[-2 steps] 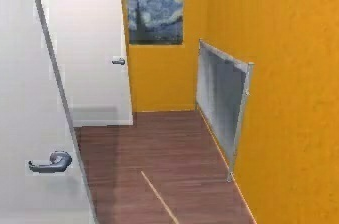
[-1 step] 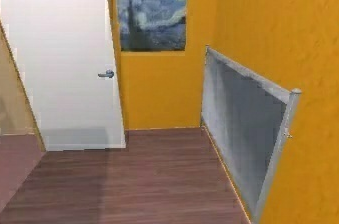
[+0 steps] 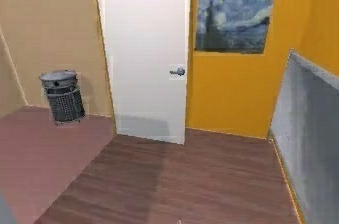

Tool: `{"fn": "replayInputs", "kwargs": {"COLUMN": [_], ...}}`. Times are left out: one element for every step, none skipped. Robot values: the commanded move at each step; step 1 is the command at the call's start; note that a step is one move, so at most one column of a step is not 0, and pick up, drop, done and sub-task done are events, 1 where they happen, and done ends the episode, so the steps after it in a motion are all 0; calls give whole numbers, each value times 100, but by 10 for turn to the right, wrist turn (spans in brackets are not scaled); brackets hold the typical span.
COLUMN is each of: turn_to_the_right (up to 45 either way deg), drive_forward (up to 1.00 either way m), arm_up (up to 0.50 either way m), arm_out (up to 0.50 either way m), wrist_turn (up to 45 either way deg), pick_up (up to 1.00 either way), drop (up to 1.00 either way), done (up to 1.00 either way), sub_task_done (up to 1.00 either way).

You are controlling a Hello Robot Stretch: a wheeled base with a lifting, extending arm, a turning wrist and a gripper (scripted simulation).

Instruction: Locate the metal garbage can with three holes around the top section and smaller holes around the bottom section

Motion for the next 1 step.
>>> {"fn": "replayInputs", "kwargs": {"turn_to_the_right": [0], "drive_forward": [70], "arm_up": [0], "arm_out": [0], "wrist_turn": [0], "pick_up": [0], "drop": [0], "done": [0], "sub_task_done": [0]}}
